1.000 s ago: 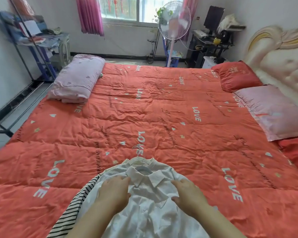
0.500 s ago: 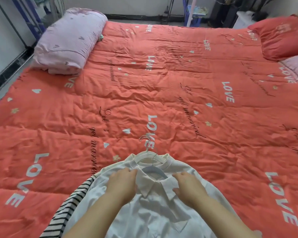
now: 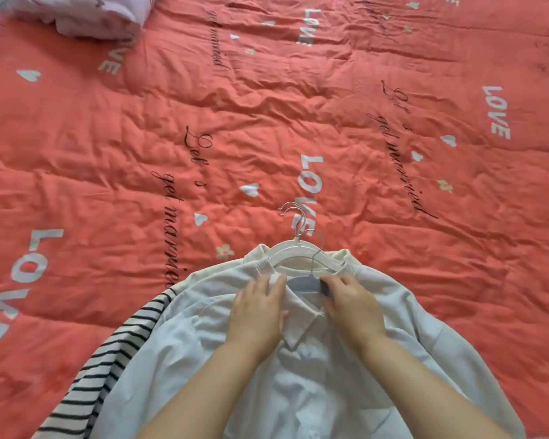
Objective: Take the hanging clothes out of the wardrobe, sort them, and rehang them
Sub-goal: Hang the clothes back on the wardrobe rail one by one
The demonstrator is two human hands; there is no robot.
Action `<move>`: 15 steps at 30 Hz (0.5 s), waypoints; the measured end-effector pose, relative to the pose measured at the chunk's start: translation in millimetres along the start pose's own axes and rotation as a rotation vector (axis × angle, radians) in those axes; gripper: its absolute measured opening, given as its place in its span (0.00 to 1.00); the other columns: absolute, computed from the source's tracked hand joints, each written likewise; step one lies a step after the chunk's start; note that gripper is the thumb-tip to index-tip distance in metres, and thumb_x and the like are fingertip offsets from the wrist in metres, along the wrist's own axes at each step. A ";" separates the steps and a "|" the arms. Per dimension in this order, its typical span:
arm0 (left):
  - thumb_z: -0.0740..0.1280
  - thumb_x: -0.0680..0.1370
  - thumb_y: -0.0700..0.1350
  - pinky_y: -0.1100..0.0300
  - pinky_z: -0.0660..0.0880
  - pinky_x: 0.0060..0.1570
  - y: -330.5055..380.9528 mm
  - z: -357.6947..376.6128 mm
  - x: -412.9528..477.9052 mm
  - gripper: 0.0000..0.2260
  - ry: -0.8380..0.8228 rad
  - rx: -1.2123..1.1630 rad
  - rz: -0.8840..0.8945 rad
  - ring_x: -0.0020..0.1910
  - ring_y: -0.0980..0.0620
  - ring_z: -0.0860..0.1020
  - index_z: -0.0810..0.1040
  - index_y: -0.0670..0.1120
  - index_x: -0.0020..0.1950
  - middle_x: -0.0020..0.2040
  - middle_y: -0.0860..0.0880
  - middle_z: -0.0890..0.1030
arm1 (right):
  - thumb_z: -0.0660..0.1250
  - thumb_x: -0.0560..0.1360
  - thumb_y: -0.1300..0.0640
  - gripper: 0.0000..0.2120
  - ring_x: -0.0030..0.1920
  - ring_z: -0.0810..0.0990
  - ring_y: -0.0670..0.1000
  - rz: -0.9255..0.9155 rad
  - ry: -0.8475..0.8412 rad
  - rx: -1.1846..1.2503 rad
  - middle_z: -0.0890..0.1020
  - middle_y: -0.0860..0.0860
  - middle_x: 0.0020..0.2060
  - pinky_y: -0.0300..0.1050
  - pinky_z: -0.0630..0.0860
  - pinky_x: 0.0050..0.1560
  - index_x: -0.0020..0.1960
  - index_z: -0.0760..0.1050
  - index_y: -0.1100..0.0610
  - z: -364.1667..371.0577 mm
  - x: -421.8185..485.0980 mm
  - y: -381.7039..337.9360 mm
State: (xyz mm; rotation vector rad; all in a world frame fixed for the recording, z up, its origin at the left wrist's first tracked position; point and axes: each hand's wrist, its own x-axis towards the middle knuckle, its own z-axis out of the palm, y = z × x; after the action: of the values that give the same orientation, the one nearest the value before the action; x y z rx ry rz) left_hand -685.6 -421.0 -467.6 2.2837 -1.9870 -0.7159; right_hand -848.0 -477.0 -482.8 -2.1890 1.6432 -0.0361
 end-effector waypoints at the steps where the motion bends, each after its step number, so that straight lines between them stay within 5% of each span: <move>1: 0.59 0.78 0.53 0.58 0.58 0.64 0.0 -3.1 -1.2 0.27 0.013 -0.011 0.004 0.68 0.50 0.62 0.53 0.54 0.75 0.71 0.52 0.60 | 0.71 0.67 0.63 0.13 0.36 0.80 0.61 -0.002 0.048 0.036 0.79 0.55 0.40 0.51 0.75 0.31 0.51 0.79 0.55 -4.4 -1.8 -1.8; 5: 0.57 0.80 0.51 0.59 0.56 0.64 5.8 -32.8 -17.2 0.26 0.089 -0.033 0.053 0.68 0.51 0.62 0.52 0.54 0.76 0.70 0.53 0.63 | 0.69 0.61 0.64 0.19 0.29 0.78 0.56 -0.137 0.297 0.086 0.78 0.51 0.35 0.41 0.72 0.23 0.50 0.77 0.51 -42.3 -23.1 -18.3; 10: 0.60 0.76 0.43 0.55 0.63 0.62 11.2 -84.9 -58.4 0.28 0.171 -0.184 0.142 0.66 0.49 0.68 0.58 0.55 0.75 0.66 0.53 0.70 | 0.60 0.67 0.57 0.18 0.28 0.74 0.46 -0.296 0.580 0.029 0.75 0.46 0.35 0.36 0.68 0.25 0.56 0.72 0.46 -112.9 -63.3 -55.6; 13: 0.62 0.71 0.45 0.52 0.76 0.48 11.6 -119.7 -90.4 0.26 0.345 -0.246 0.255 0.53 0.48 0.78 0.67 0.52 0.70 0.55 0.52 0.79 | 0.61 0.68 0.56 0.19 0.29 0.76 0.45 -0.331 0.663 0.052 0.74 0.44 0.37 0.34 0.69 0.24 0.58 0.72 0.44 -150.1 -90.7 -80.8; 15: 0.59 0.71 0.49 0.55 0.76 0.48 14.1 -152.5 -121.4 0.25 0.494 -0.229 0.298 0.48 0.53 0.76 0.67 0.53 0.69 0.52 0.56 0.76 | 0.61 0.68 0.55 0.20 0.29 0.76 0.45 -0.373 0.721 0.067 0.74 0.44 0.39 0.35 0.70 0.24 0.59 0.72 0.43 -178.7 -113.2 -101.5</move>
State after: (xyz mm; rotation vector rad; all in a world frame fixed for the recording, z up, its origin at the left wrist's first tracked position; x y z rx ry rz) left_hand -653.6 -350.2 -288.2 1.7628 -1.8335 -0.2952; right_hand -835.7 -402.5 -260.6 -2.5583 1.4681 -1.0738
